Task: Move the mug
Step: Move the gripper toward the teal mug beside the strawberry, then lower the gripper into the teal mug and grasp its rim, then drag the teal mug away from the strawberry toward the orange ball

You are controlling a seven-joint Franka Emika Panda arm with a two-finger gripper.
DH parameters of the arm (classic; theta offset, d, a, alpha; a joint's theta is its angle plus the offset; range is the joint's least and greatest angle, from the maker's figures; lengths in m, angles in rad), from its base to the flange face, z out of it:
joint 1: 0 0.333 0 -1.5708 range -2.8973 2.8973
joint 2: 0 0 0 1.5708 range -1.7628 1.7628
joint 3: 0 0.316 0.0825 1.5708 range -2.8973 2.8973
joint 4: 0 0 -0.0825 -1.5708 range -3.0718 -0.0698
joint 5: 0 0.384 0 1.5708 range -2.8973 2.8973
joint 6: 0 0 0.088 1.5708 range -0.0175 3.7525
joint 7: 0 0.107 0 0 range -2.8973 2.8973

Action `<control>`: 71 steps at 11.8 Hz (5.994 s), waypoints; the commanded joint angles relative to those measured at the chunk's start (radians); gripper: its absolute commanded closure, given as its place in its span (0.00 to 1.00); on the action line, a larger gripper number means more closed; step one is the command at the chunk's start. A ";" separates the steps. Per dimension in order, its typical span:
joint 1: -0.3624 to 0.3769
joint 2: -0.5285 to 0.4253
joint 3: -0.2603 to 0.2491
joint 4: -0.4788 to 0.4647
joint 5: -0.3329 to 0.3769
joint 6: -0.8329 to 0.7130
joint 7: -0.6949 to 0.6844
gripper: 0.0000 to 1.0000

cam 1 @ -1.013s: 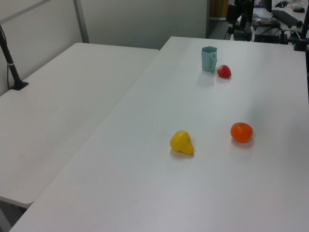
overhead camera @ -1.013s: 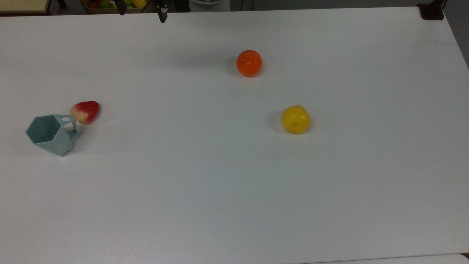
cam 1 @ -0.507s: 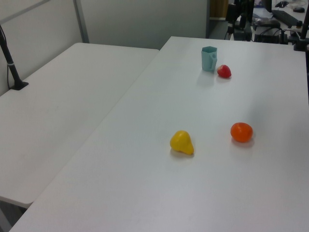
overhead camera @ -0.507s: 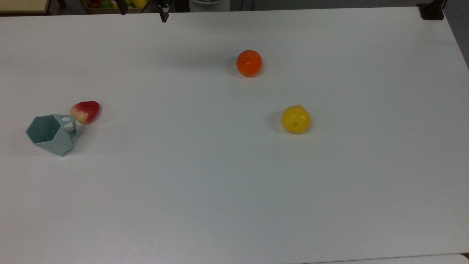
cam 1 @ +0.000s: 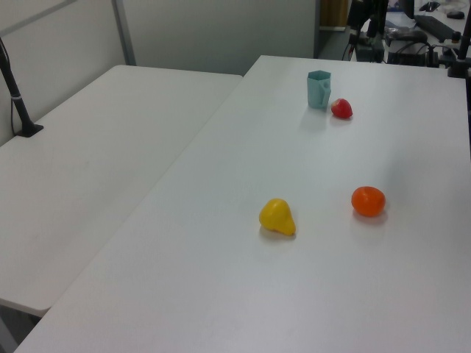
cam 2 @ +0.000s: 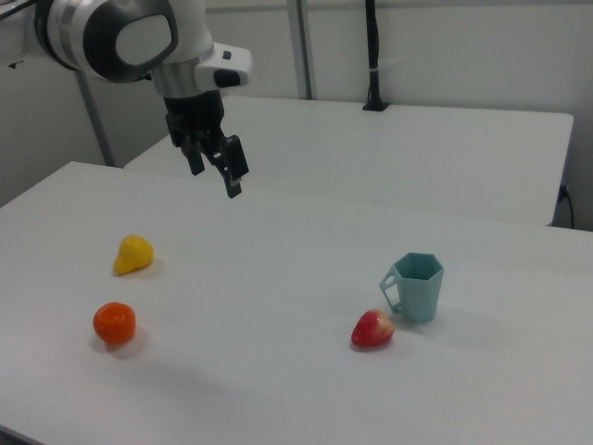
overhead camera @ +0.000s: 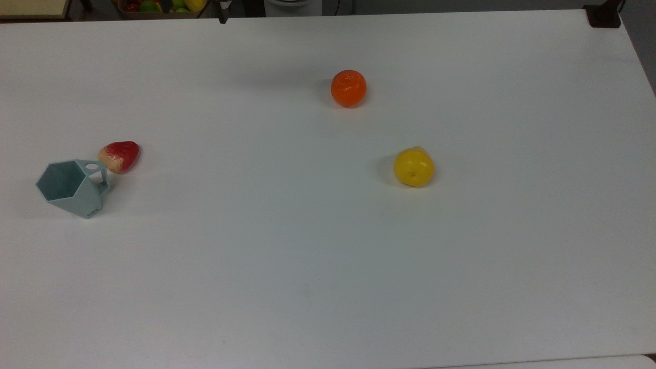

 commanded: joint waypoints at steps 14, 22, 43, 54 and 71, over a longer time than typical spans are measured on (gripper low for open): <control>-0.079 0.246 -0.030 -0.055 0.011 0.430 0.348 0.06; -0.099 0.409 -0.099 -0.038 -0.095 0.689 0.392 0.08; -0.110 0.536 -0.114 0.010 -0.142 0.818 0.396 0.40; -0.104 0.547 -0.113 0.005 -0.141 0.818 0.399 0.62; 0.031 0.270 -0.103 -0.160 -0.248 0.700 0.372 0.91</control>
